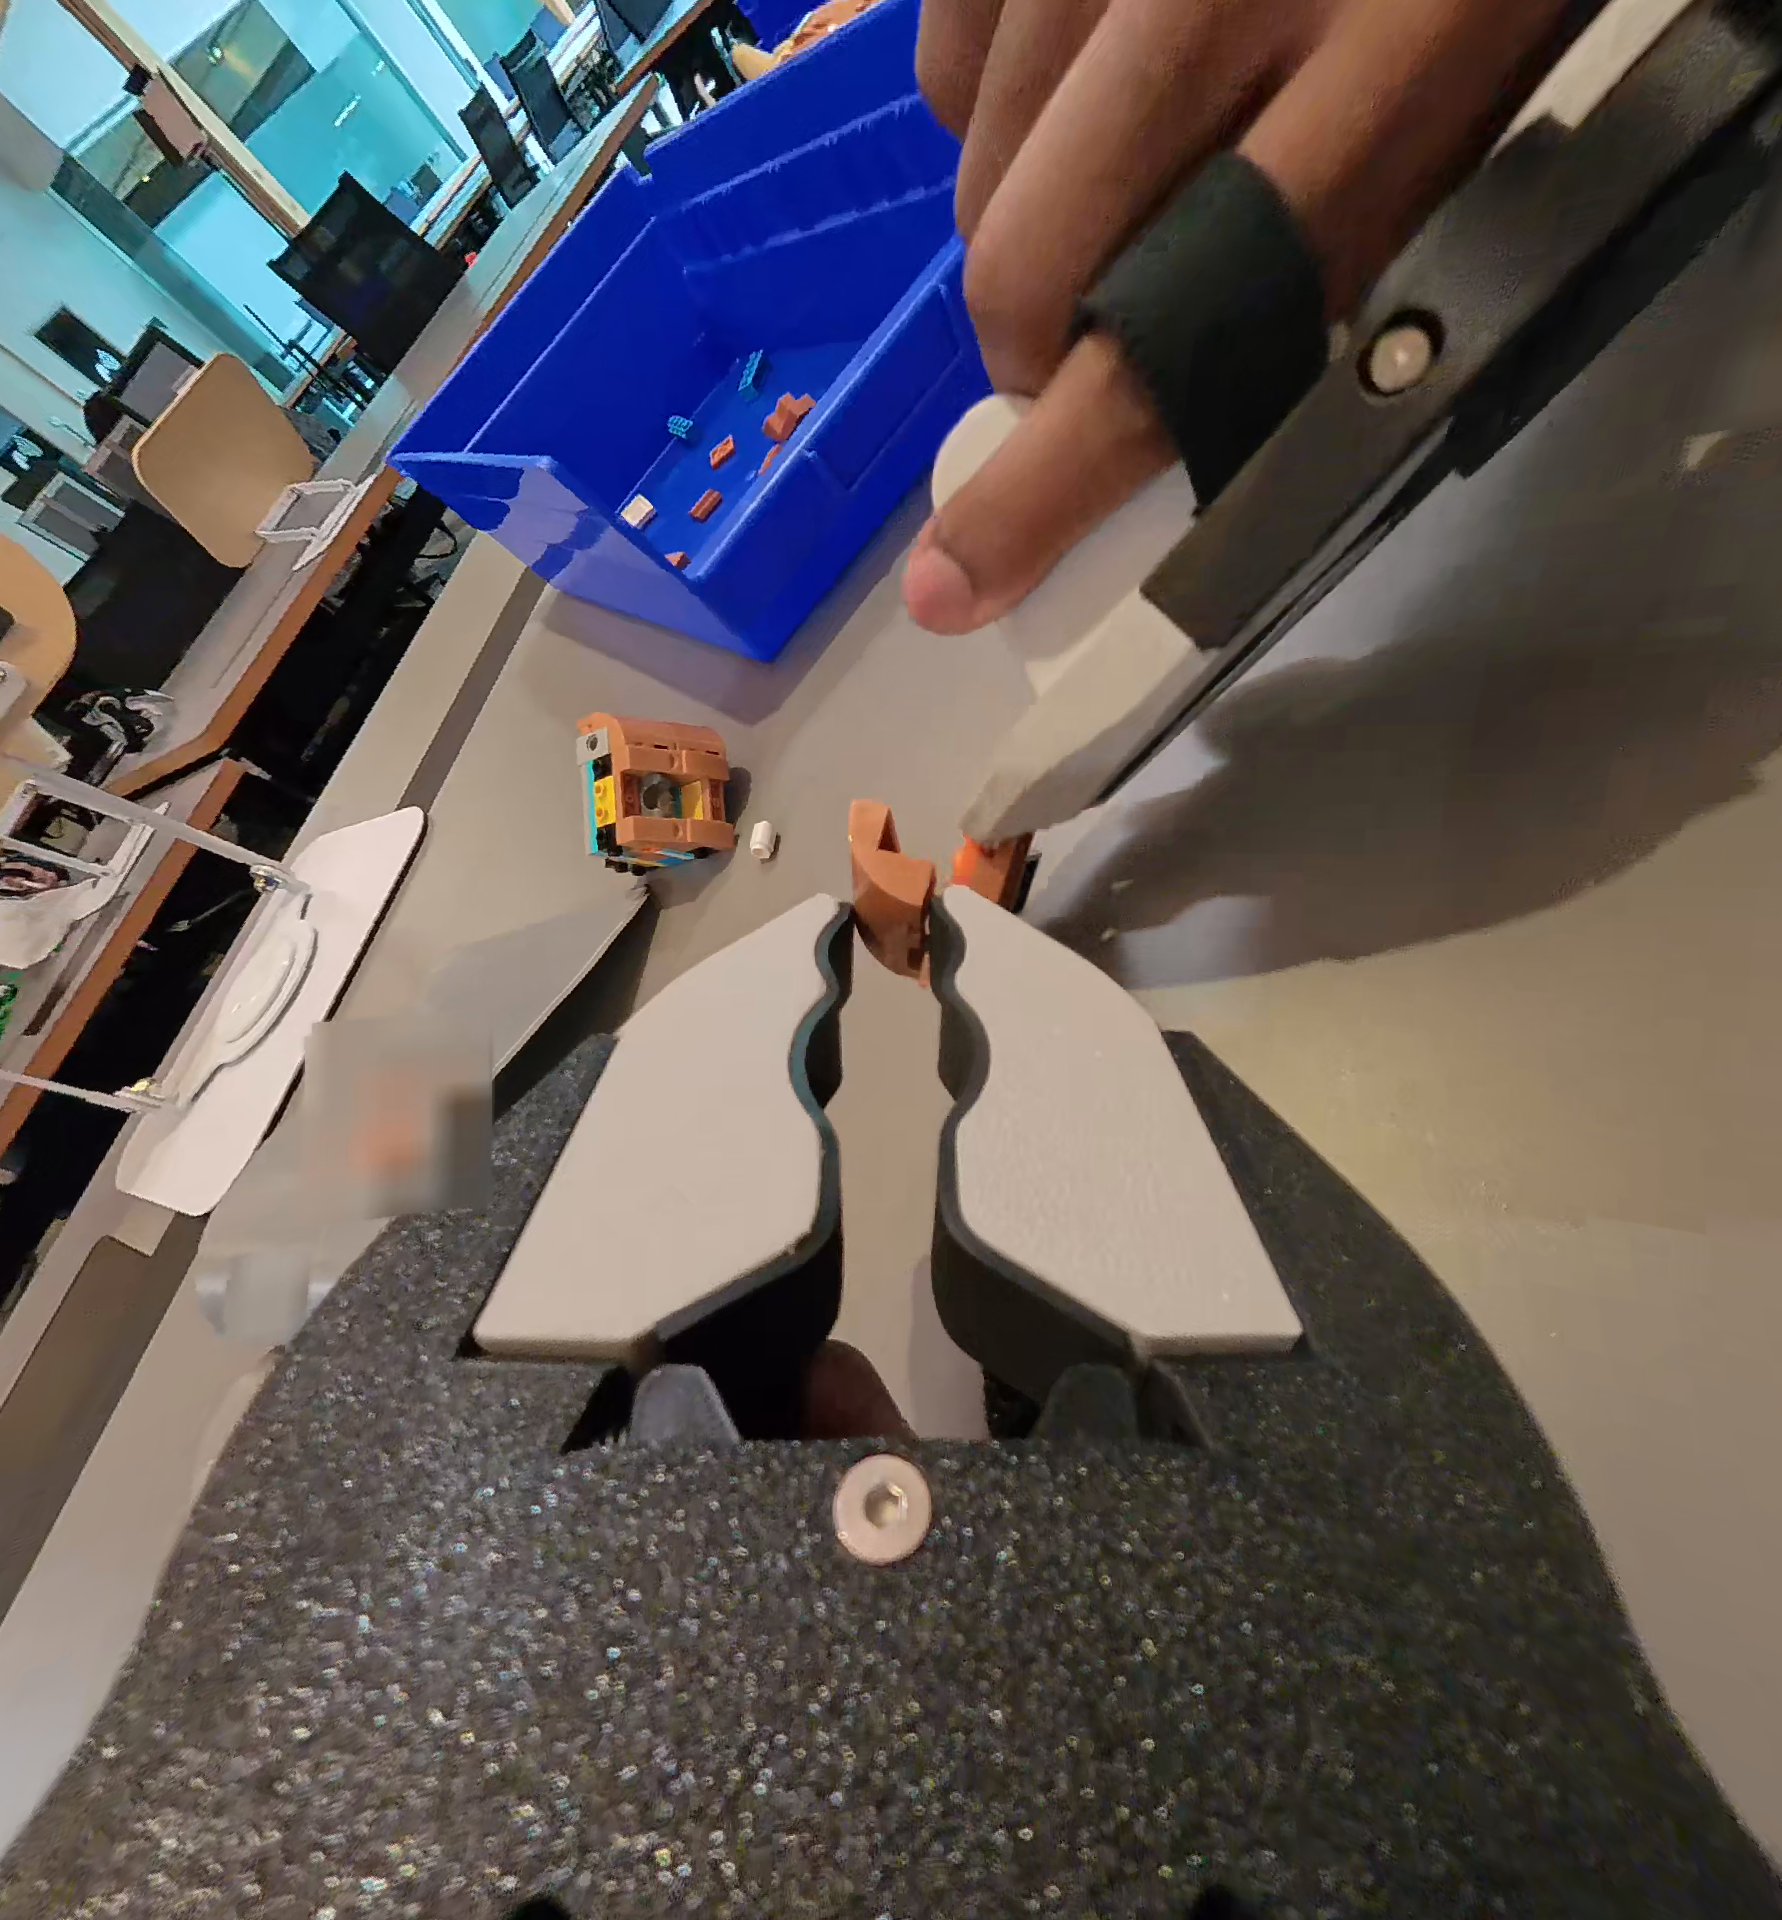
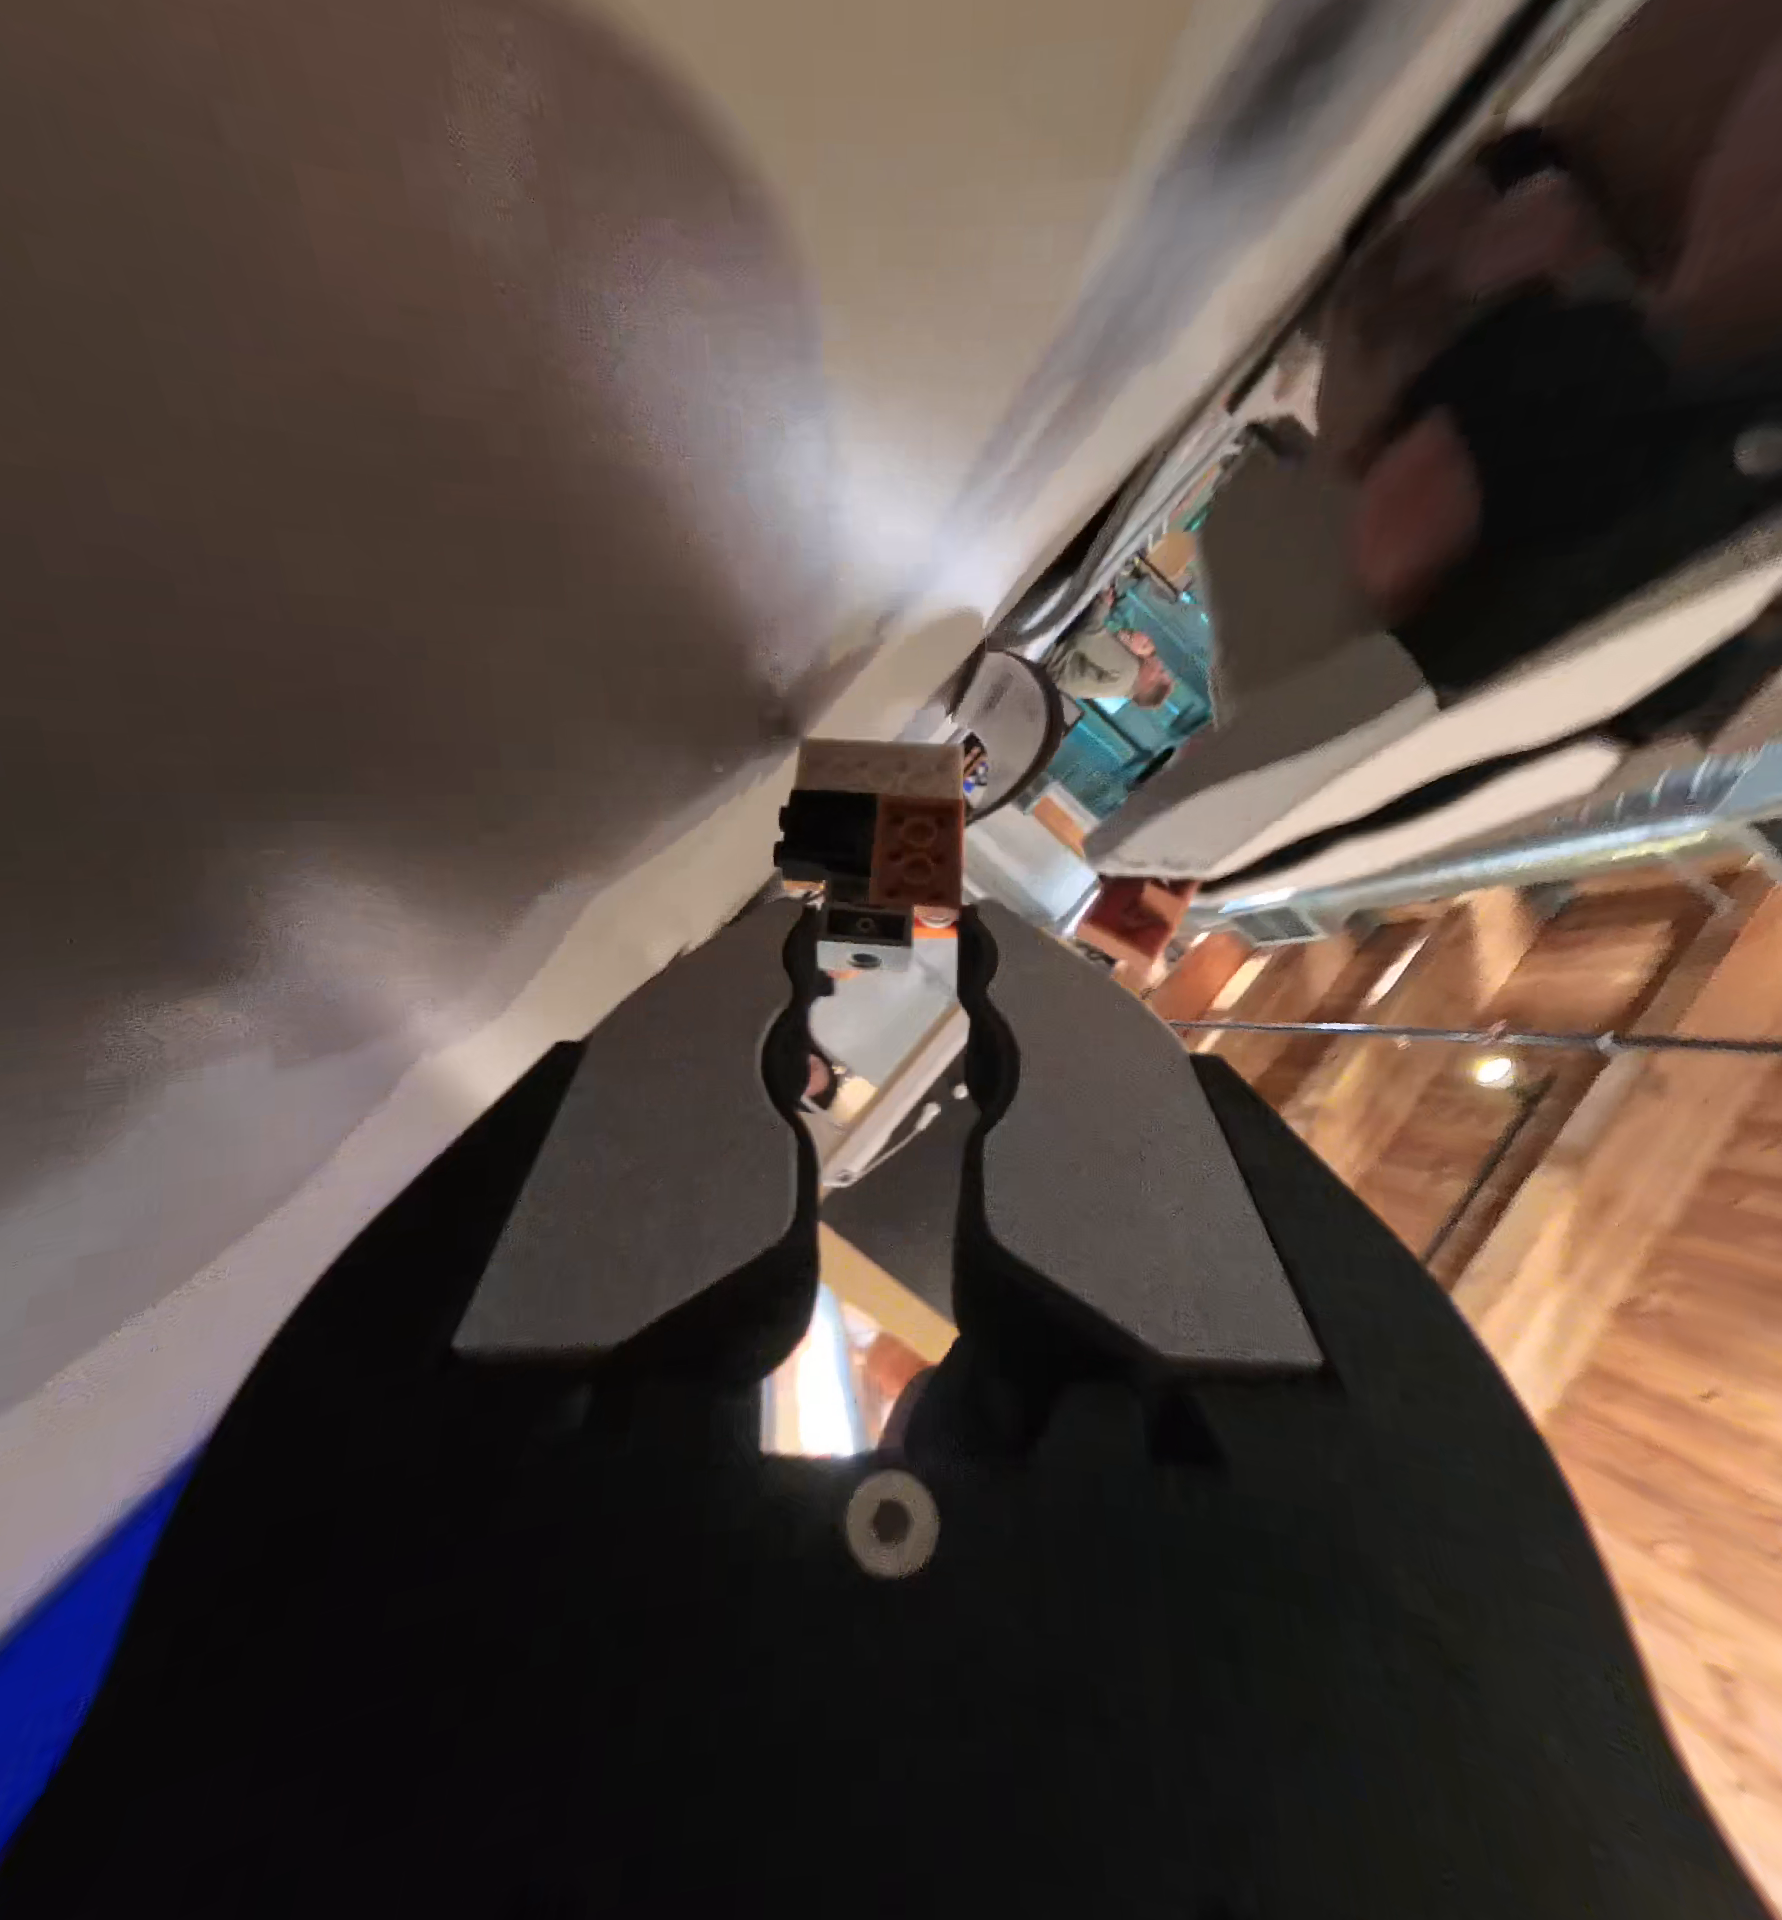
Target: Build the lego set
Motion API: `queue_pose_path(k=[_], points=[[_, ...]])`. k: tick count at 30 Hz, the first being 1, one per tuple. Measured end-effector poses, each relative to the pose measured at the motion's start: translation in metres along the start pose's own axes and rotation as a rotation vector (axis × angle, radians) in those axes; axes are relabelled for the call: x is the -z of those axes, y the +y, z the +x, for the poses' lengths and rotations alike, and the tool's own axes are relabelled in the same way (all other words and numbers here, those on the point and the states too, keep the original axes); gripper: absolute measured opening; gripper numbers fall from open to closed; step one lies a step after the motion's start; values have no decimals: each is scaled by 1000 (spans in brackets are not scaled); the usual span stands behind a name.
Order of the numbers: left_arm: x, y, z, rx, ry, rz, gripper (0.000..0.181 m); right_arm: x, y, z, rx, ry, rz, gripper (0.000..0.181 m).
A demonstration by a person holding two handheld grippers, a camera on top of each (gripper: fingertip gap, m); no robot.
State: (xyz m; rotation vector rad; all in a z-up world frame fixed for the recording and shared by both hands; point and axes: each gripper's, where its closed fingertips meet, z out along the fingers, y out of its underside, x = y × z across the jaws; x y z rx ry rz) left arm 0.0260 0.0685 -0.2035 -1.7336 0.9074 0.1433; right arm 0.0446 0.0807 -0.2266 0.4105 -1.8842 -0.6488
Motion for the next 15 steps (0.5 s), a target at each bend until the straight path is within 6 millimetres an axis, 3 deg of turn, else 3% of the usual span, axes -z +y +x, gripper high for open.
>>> queue_pose_path(k=[9, 12, 15], points=[[5, 10, 8, -44, -6, -36, 14, 7, -16, 10, 45, 12, 66, 33], [9, 12, 9, -43, -8, -34, 14, 12, -18, 6, -50, -51, 113, 34], [14, 13, 9, -53, -16, -28, 14, 16, -18, -4, -271, -202, 219, 35]])
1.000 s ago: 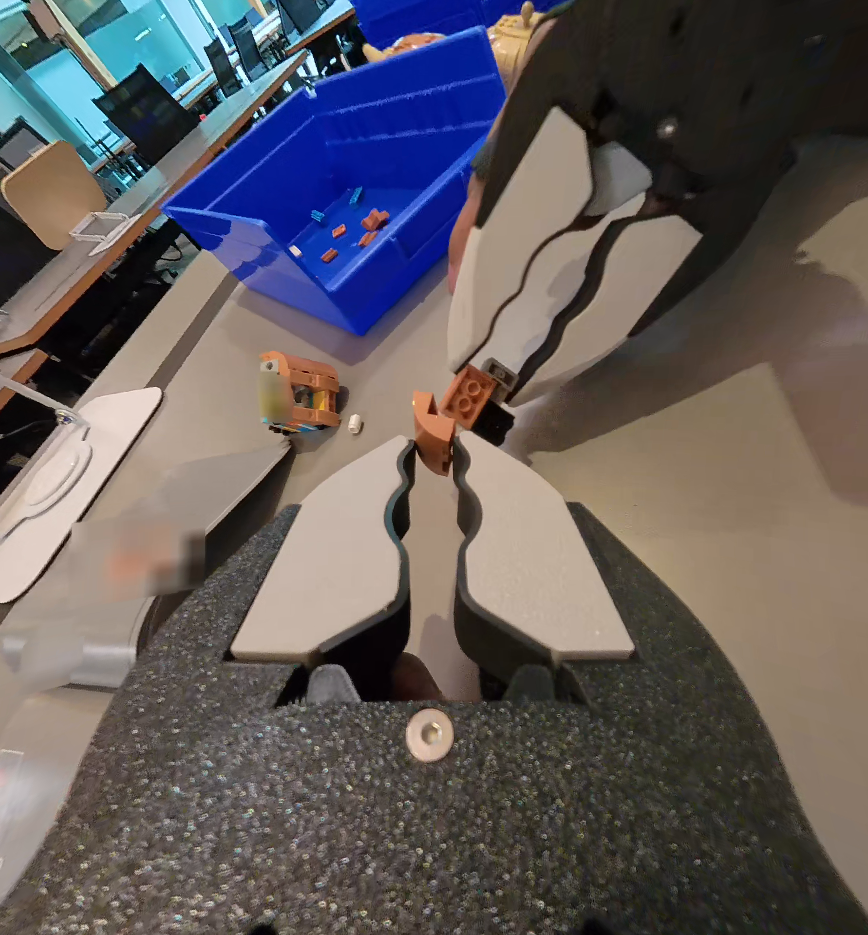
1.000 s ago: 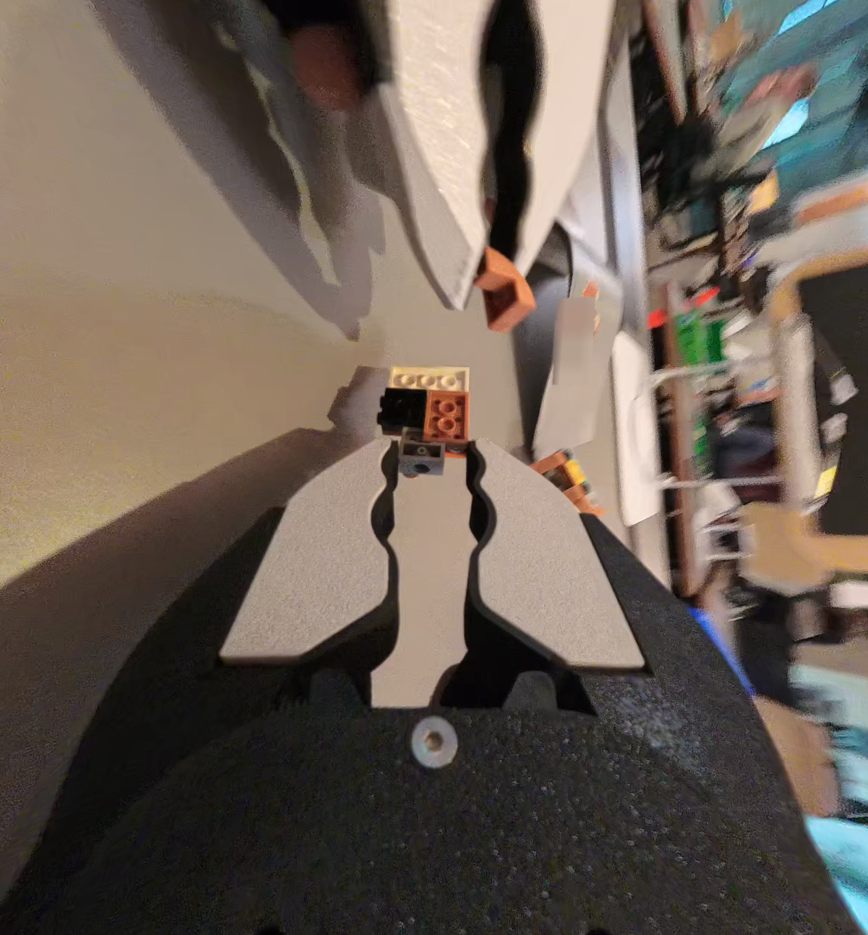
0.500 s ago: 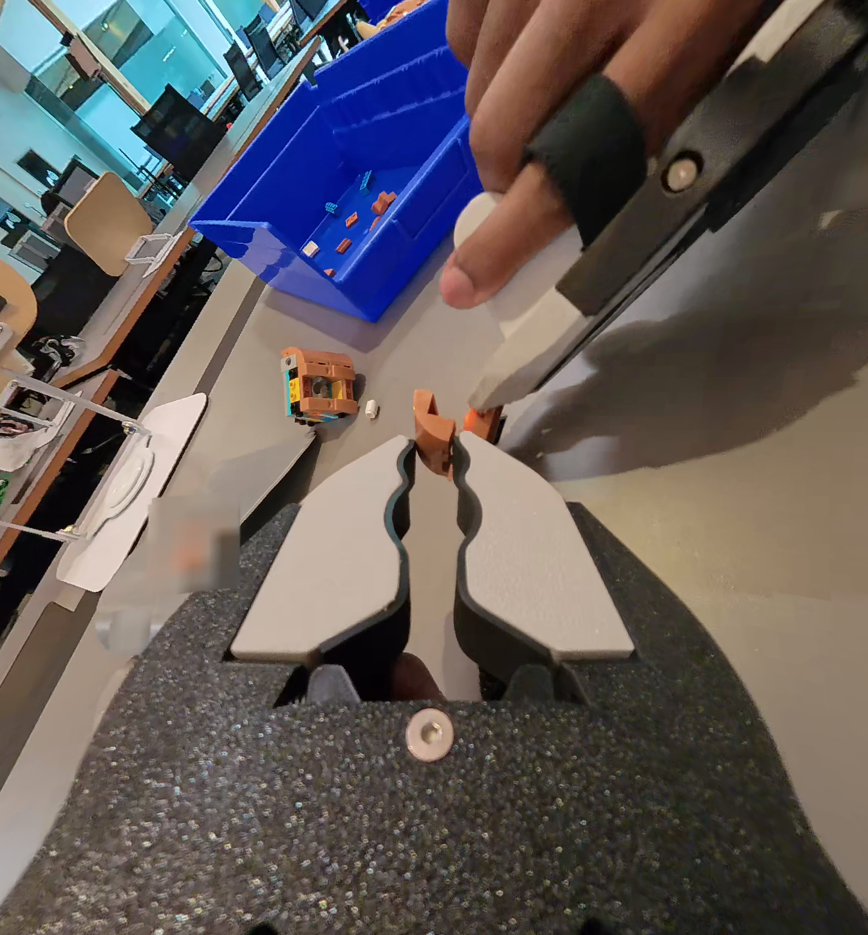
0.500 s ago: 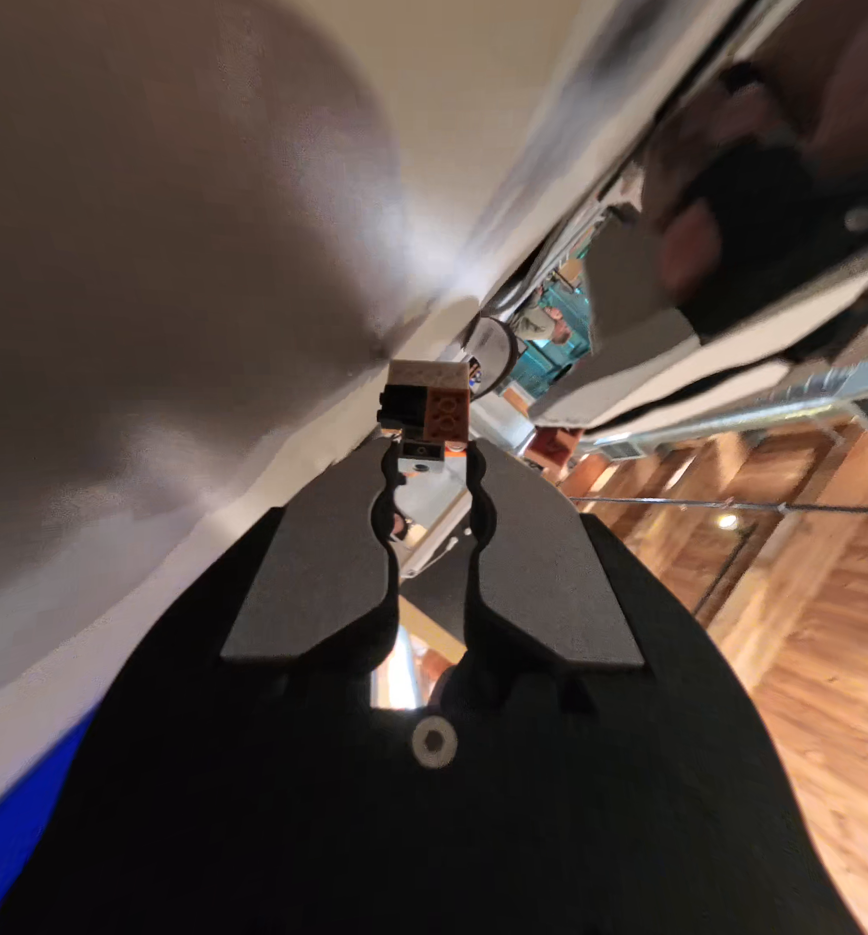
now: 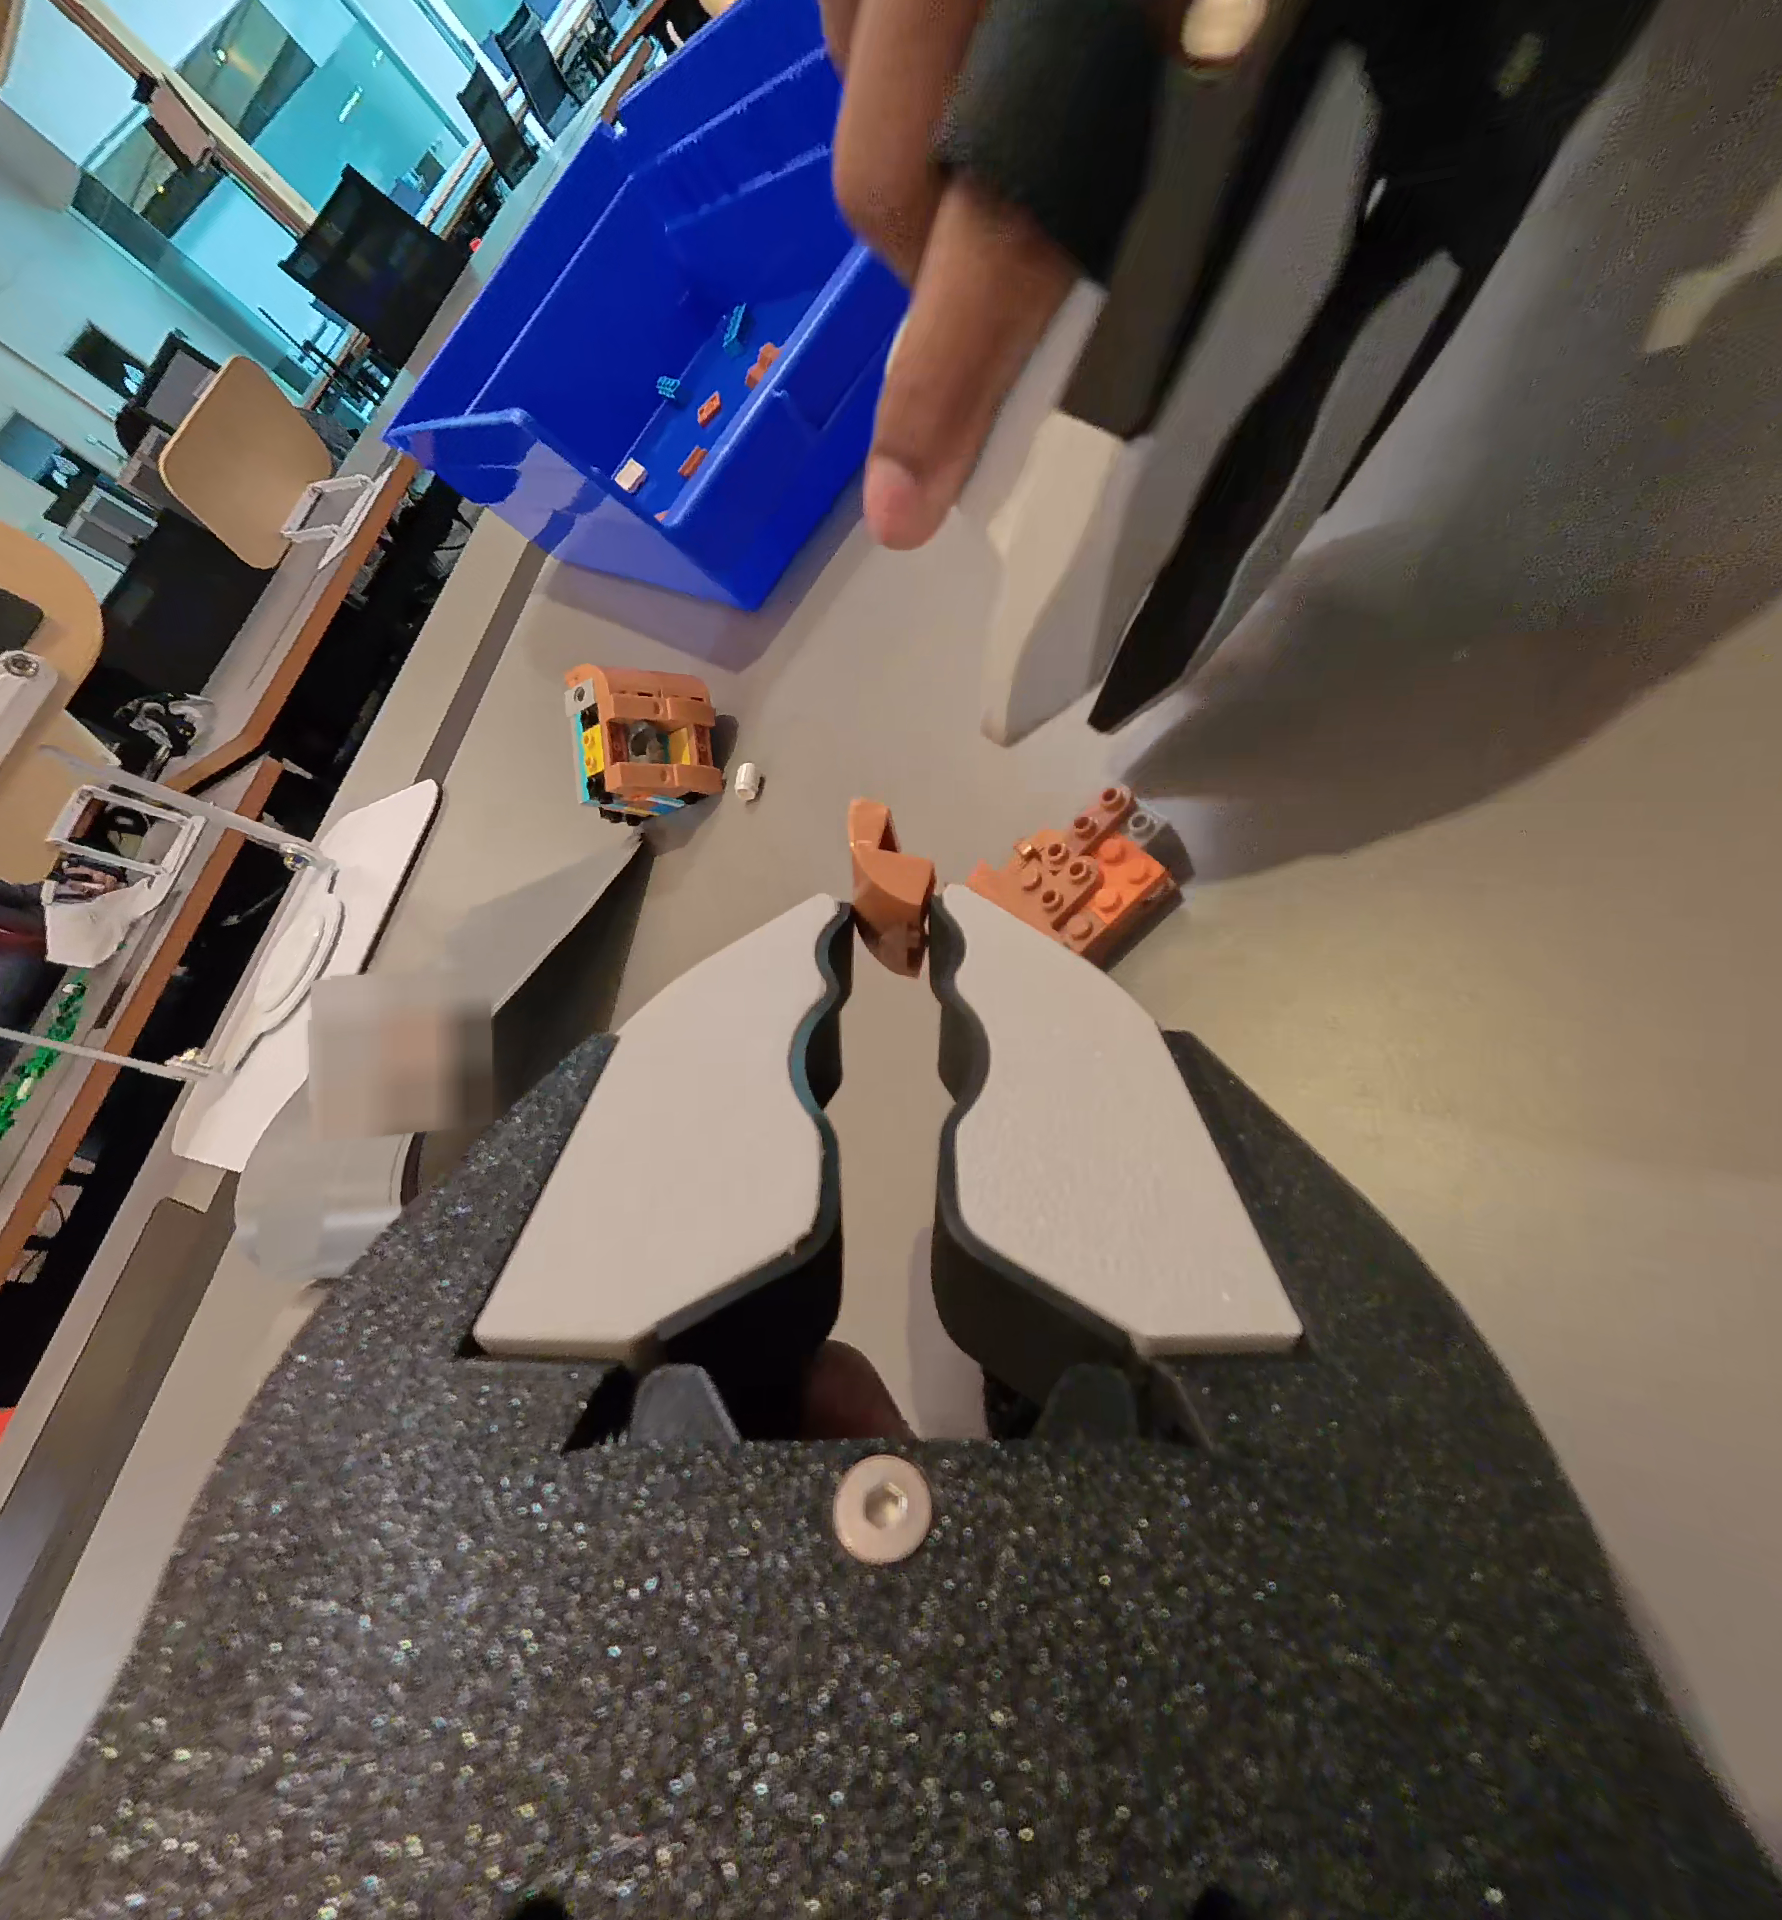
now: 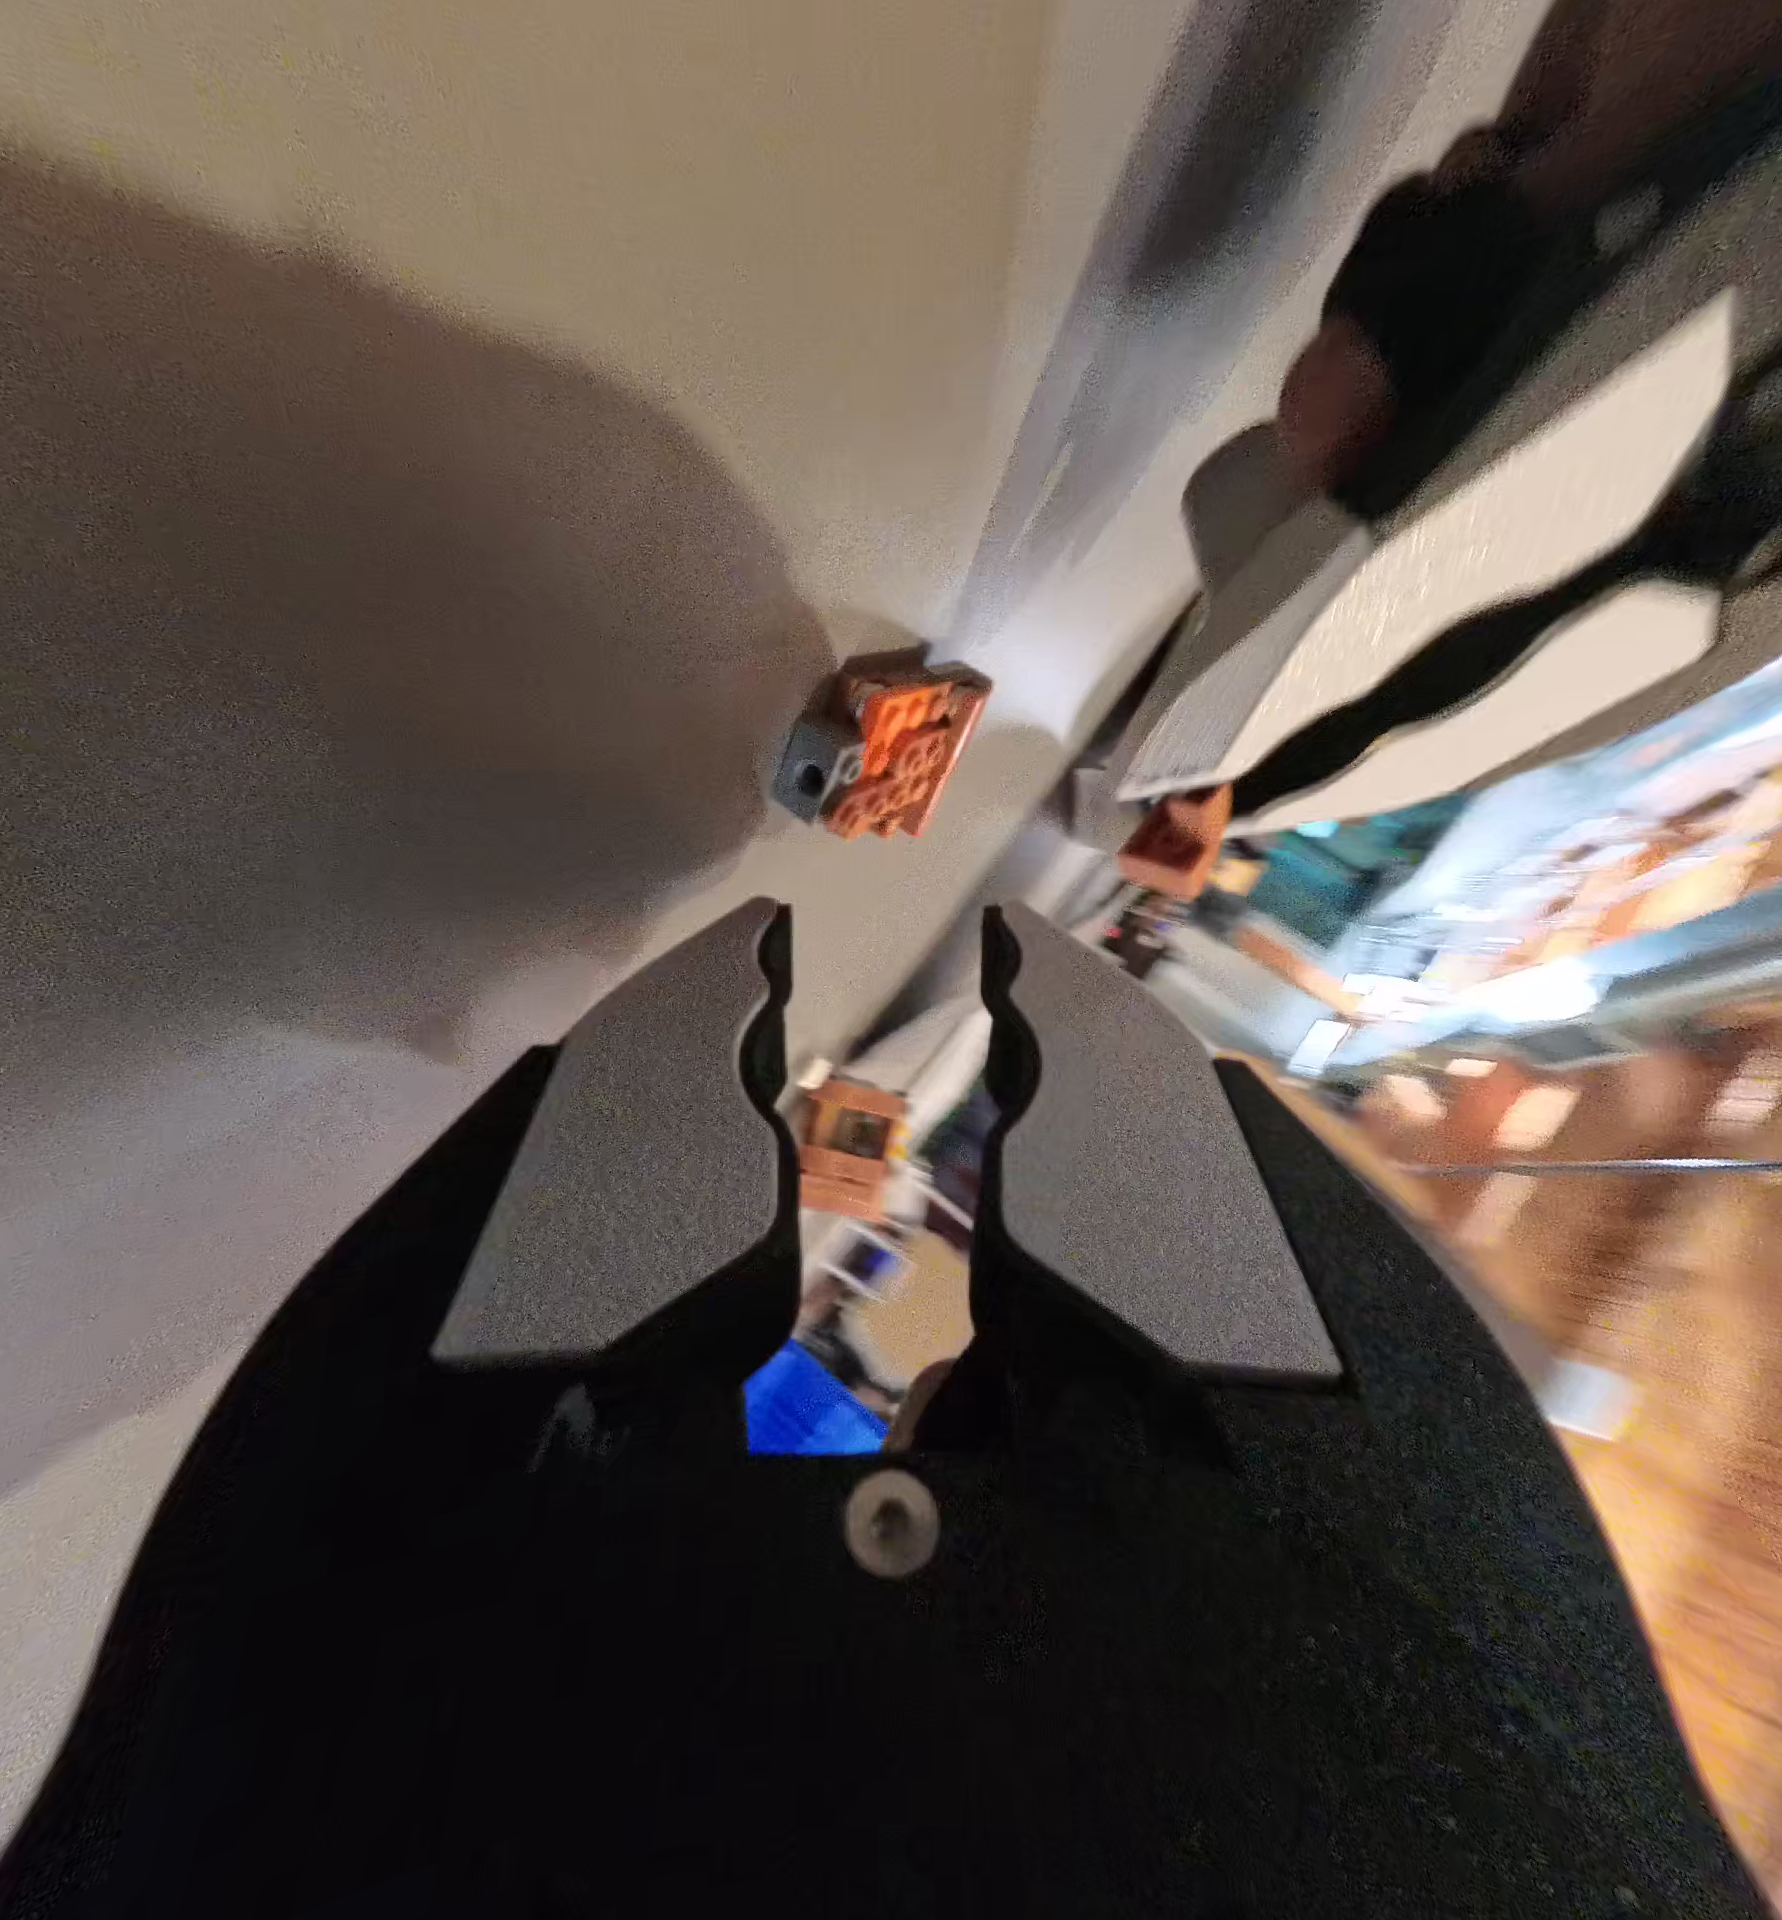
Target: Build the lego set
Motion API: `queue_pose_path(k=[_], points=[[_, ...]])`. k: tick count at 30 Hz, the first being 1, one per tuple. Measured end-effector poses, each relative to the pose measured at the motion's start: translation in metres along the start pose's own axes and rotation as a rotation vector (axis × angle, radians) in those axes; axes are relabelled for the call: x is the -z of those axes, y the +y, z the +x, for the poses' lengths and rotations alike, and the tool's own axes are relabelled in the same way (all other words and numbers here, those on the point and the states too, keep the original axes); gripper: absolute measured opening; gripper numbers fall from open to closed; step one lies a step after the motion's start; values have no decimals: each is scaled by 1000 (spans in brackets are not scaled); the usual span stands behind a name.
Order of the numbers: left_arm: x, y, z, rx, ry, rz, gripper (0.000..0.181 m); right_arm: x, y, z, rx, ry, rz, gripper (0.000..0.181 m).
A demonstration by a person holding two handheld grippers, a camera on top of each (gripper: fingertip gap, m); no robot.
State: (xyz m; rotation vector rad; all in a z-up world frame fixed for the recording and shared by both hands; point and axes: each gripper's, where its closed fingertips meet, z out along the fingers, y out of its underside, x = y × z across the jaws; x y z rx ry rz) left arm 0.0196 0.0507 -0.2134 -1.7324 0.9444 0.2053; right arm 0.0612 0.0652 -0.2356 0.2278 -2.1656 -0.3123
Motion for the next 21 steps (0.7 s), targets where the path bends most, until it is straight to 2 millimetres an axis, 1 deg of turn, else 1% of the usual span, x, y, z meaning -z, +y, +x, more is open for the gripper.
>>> queue_pose_path(k=[2, 5, 8, 10, 13, 17, 21], points=[[3, 0, 1, -14, -3, 11, 14, 0, 0, -5, -180, -112, 112, 43], [6, -1, 2, -26, -8, 27, 14, 0, -6, -5, -391, -262, 319, 57], [9, 0, 2, -31, -14, 38, 14, -4, -12, -2, -525, -392, 477, 69], [10, 0, 2, -29, -9, 49, 14, -9, -16, -4, -573, -477, 535, 74], [13, -2, 4, -46, 2, 79, 14, -17, -21, -3, -636, -557, 603, 75], [14, -3, 8, -68, 25, 102, 14, -20, -26, -6, -720, -666, 644, 71], [13, -2, 6, -92, 19, 105, 14, -24, -27, -7, -829, -716, 638, 56]])
